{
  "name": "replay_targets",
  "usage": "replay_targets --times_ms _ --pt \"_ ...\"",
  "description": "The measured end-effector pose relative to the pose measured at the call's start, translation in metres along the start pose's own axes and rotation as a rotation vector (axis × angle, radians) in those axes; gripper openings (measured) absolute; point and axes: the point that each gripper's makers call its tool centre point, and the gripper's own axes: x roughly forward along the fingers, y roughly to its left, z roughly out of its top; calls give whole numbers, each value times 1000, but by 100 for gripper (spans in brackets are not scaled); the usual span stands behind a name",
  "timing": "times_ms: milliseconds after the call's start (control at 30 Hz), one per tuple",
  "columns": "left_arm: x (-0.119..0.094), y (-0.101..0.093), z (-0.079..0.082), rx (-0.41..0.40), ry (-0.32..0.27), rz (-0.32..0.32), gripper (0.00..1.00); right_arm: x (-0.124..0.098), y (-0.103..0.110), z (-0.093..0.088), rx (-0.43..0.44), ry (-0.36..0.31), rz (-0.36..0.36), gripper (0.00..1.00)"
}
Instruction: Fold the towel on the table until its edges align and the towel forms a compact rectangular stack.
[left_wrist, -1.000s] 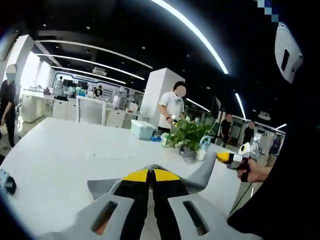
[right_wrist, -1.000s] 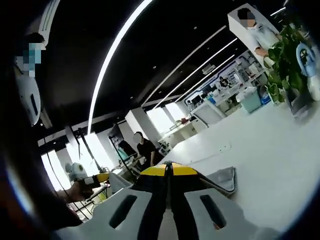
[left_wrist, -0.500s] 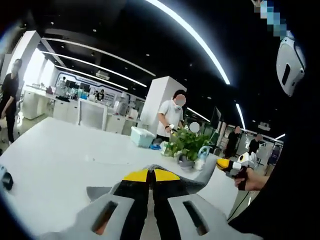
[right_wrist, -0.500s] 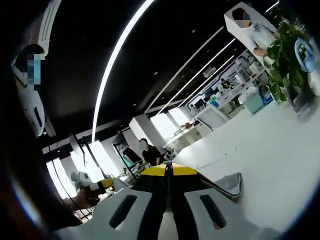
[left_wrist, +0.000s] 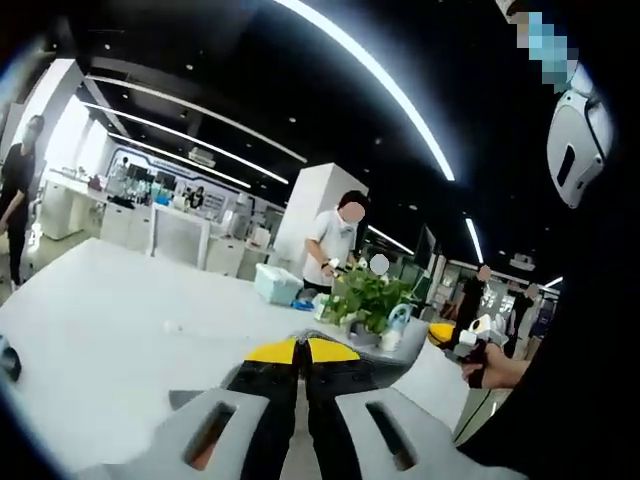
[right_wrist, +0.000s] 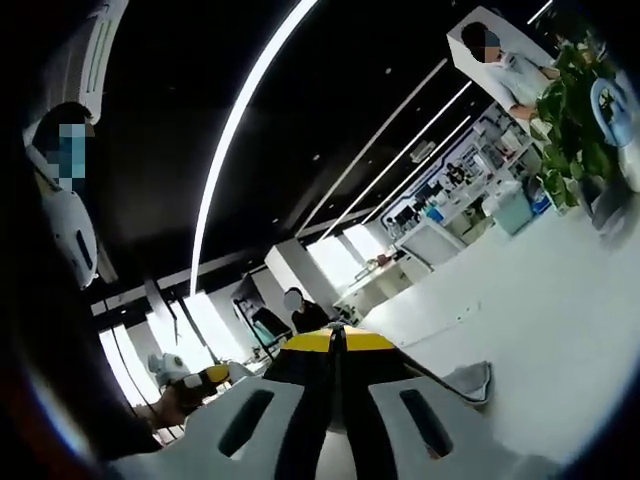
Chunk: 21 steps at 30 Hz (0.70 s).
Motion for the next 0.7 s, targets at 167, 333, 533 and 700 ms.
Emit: replay_targets --times_ms 167,333,533,700 --pt "-1 -5 8 -10 -20 -18 1 1 7 8 7 -18 23 0" --pt "0 -5 14 -22 -37 -28 2 2 7 12 12 -28 27 0" --pt "1 -2 7 -17 -6 -16 2 -1 0 7 11 -12 -3 0" --pt "1 2 -2 -40 16 4 2 -6 -8 -1 17 0 -34 0"
